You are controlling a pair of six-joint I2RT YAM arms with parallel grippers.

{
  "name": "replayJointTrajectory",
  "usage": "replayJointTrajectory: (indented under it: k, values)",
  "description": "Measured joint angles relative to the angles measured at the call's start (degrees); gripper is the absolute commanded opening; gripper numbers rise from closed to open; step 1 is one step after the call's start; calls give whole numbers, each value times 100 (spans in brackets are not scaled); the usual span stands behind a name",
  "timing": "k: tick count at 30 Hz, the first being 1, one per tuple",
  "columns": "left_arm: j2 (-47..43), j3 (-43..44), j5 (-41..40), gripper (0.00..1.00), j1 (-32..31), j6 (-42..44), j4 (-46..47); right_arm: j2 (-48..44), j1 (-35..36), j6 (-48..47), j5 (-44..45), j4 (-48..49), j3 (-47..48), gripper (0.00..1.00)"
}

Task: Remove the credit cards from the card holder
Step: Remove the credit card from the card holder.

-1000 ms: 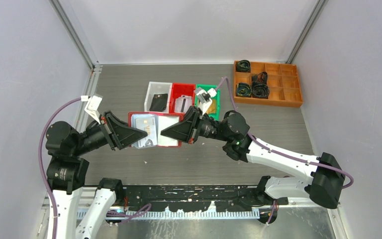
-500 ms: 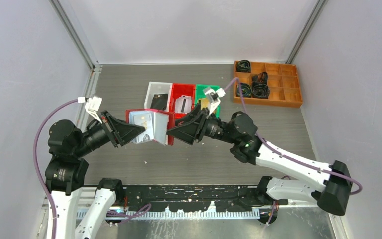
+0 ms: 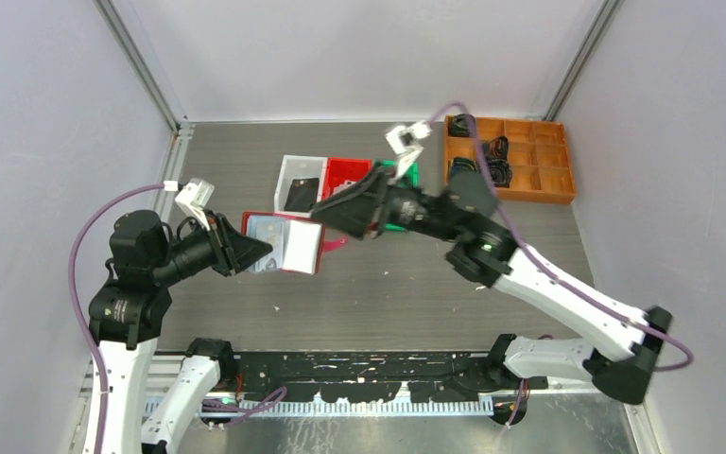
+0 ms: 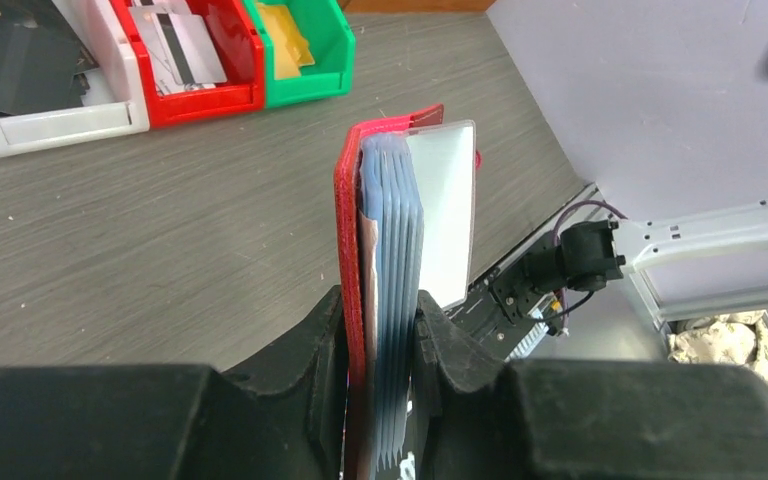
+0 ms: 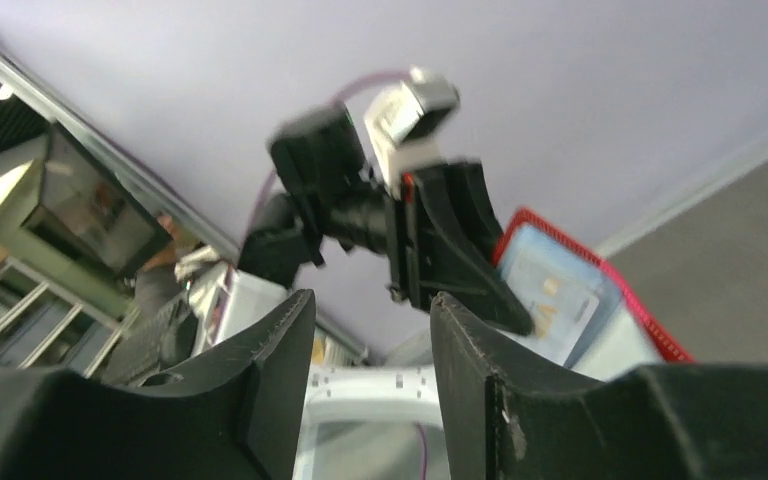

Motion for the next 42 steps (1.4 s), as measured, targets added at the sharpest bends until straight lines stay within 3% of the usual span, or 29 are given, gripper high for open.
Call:
replayJointTrajectory:
  k: [8, 19, 38, 42]
  values:
    - [26, 278, 219, 0, 0, 59, -170, 1362, 590, 164, -750, -466, -157, 52]
    - [273, 330, 927, 0, 0, -352, -105, 1322, 605, 317, -953, -162, -610, 49]
    - [345, 328, 1930, 0, 24, -1491, 907, 887, 409, 437, -887, 640, -866, 42]
    - [284, 323, 1934, 9, 52, -1641, 1113, 944, 400, 612, -918, 916, -866, 39]
